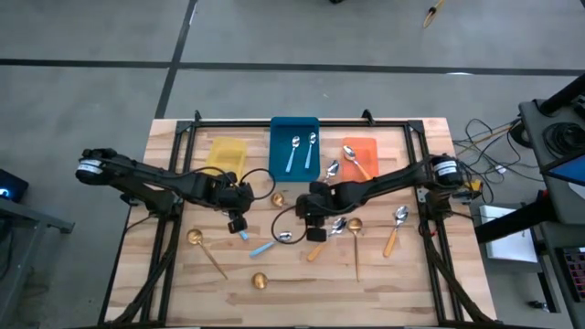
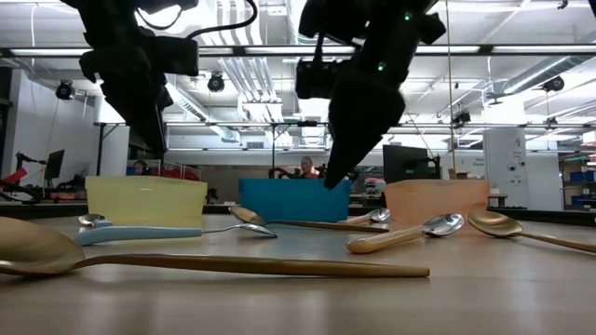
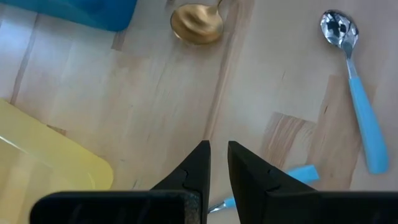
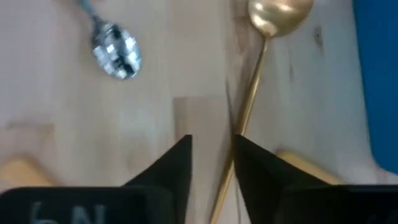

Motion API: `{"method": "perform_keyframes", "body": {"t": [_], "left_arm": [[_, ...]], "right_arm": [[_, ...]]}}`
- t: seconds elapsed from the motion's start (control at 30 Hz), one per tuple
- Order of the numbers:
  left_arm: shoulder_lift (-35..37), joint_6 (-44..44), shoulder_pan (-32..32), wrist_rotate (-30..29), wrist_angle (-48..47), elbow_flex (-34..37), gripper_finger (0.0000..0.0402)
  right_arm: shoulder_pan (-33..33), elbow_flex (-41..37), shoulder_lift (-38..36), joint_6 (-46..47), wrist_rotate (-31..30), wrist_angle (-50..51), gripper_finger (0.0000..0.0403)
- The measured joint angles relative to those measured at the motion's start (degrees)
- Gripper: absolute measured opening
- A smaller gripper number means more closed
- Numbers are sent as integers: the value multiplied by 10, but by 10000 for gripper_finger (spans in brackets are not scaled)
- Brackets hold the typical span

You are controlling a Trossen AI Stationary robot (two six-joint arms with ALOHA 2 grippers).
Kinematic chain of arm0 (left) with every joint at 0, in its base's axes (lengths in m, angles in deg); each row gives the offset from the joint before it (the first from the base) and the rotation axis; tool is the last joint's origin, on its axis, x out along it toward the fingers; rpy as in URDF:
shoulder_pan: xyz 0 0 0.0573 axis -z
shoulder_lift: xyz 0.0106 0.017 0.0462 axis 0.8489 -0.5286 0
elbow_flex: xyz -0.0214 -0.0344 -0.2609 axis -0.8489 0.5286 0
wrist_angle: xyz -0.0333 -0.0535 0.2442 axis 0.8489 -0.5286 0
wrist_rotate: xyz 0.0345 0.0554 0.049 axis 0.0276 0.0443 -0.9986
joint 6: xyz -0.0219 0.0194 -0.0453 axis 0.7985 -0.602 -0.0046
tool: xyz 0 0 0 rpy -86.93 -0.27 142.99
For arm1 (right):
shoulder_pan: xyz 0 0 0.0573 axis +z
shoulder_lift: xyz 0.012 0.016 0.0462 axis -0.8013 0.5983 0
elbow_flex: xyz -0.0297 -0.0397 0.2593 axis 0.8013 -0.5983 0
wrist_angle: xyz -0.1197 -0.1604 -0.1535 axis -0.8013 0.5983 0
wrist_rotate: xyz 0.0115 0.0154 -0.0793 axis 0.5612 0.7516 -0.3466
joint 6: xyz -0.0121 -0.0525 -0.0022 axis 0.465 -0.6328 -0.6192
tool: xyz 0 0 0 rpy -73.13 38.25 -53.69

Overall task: Sort silverware by color (type)
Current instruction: Put the gold spoon into the yellow bin

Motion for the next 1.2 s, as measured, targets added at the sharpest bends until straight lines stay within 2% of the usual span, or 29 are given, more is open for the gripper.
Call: {"method": "perform_keyframes", "body": {"t": [0.17,0.3,0.43,0.67,0.97,1.2], "left_arm": [[0,-2,6,0,1,0,38],[0,-2,6,0,6,0,38],[0,-2,7,0,15,0,38],[0,-2,8,-13,24,0,38],[0,-8,8,-44,36,0,38],[0,-13,8,-57,39,0,38]], "right_arm": [[-1,0,21,6,-37,-22,153],[-1,0,45,4,-80,-20,152],[-2,0,69,-2,-82,-25,143],[-2,2,96,0,-83,-32,111],[-21,2,113,10,-56,-62,20],[-24,1,99,-16,-58,-72,15]]}}
